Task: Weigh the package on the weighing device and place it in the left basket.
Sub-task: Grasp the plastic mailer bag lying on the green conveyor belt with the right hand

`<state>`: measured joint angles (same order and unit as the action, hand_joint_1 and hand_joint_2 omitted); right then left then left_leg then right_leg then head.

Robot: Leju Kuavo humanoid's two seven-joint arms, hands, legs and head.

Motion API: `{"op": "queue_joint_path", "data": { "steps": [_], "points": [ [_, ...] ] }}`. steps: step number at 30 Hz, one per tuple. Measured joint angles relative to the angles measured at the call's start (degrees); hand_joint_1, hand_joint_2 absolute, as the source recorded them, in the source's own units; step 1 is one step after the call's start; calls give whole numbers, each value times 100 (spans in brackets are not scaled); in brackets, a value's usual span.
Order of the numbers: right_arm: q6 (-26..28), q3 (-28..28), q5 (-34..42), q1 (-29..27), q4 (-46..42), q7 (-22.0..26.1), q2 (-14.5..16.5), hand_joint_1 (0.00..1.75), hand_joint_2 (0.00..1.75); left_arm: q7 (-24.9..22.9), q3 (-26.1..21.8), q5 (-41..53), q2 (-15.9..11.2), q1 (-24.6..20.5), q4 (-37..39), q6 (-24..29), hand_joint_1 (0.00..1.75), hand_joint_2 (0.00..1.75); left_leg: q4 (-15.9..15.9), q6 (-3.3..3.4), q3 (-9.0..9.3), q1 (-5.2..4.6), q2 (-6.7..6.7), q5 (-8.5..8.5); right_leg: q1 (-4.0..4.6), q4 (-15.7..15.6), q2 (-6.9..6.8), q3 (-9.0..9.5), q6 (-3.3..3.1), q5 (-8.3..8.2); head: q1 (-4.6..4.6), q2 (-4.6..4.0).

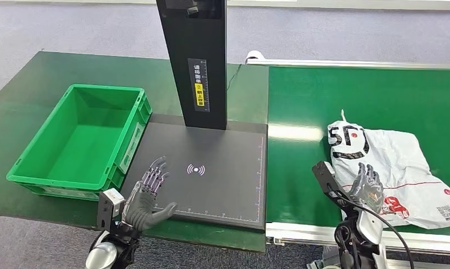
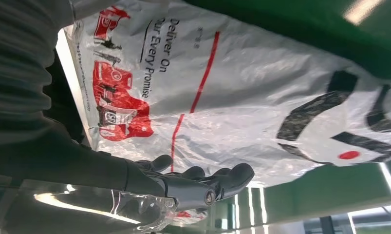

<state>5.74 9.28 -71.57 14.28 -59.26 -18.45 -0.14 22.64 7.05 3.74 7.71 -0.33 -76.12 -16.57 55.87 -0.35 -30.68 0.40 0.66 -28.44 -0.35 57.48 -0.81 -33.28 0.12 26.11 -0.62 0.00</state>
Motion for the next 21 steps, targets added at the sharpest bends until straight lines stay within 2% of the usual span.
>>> {"op": "queue_joint_path", "data": {
  "steps": [8, 16, 18, 20, 21],
  "points": [
    [-392, 454, -56, 5, 71, -177, -47, 0, 175, -35, -49, 34, 48, 21, -33, 9, 0, 175, 0, 0, 1, 0, 1, 0, 0, 0, 0, 0, 0, 0, 0, 0],
    [-679, 612, -75, 17, 282, -146, -102, 4, 175, -58, -63, 42, 75, -10, -29, 26, 0, 175, 0, 0, 1, 0, 0, 0, 0, 0, 0, 0, 0, 0, 0, 0],
    [-772, 621, -73, 33, 356, -118, -121, 41, 175, -69, -63, 44, 82, -47, -17, 26, 0, 175, 0, 0, 1, 0, 0, 0, 0, 0, 0, 0, 0, 0, 0, 0],
    [-861, 634, -48, 53, 437, -81, -135, 125, 175, -75, -63, 44, 90, -89, 7, 27, 0, 175, 0, 0, 1, 0, 0, 0, 0, 0, 0, 1, 0, 0, 1, 0],
    [-893, 641, -27, 62, 477, -60, -140, 150, 175, -76, -63, 44, 93, -105, 18, 28, 0, 175, 0, 0, 2, 0, 0, 0, 0, 0, 0, 1, 0, 0, 1, 0]
  ]
}}
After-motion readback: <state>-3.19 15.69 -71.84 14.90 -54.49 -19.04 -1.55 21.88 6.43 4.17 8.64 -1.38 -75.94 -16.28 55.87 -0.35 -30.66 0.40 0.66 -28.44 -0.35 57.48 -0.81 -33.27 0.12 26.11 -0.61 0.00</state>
